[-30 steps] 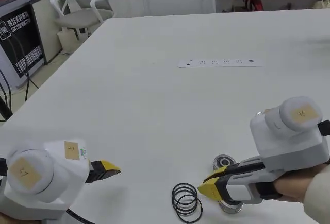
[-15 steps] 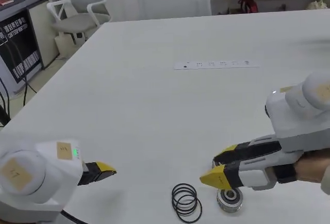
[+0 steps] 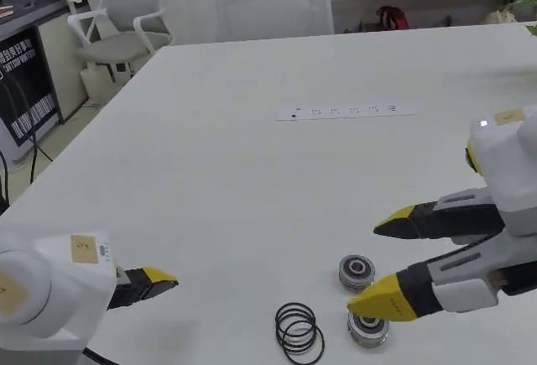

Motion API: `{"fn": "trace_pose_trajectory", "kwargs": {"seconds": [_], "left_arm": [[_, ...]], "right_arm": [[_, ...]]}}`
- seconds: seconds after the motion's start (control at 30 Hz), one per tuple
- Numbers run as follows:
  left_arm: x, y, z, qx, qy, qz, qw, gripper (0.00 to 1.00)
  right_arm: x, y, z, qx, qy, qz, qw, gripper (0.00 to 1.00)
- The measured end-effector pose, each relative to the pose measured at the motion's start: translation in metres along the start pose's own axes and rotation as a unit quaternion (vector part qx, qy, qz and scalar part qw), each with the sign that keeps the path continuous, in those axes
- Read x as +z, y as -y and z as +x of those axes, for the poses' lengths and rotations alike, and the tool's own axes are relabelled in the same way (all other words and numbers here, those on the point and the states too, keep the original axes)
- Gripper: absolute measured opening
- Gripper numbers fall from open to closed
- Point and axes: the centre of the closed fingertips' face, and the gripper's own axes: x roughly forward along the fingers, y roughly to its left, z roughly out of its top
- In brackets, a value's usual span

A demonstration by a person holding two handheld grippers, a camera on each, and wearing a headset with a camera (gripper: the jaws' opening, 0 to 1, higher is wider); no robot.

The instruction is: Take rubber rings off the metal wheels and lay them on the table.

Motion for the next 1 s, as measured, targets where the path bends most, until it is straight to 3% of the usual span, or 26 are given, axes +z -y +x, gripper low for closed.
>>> {"fn": "trace_pose_trajectory", "kwargs": {"seconds": [0.17,0.3,0.63,0.7,0.87,1.0], "left_arm": [[0.003,-0.001,-0.001,0.004,0.010,-0.006,0.9999,0.87],[0.005,-0.001,-0.001,0.004,0.016,-0.008,0.9998,0.87],[0.008,0.002,0.001,-0.002,0.022,-0.005,0.9997,0.87],[0.011,0.003,0.003,-0.006,0.030,-0.008,0.9995,0.86],[0.013,0.007,0.009,-0.018,0.034,-0.010,0.9992,0.87],[0.015,0.011,0.012,-0.030,0.041,-0.013,0.9986,0.87]], "right_arm": [[-0.008,-0.003,-0.013,-0.007,-0.009,-0.023,0.9997,0.81],[-0.016,-0.006,-0.020,-0.013,-0.013,-0.033,0.9993,0.84],[-0.051,-0.004,-0.021,-0.035,-0.051,-0.037,0.9974,0.86],[-0.057,-0.004,-0.020,-0.034,-0.048,-0.029,0.9979,0.85],[-0.059,-0.007,-0.015,-0.026,-0.011,0.005,0.9996,0.86],[-0.064,-0.005,-0.010,-0.029,-0.006,0.013,0.9995,0.87]]}}
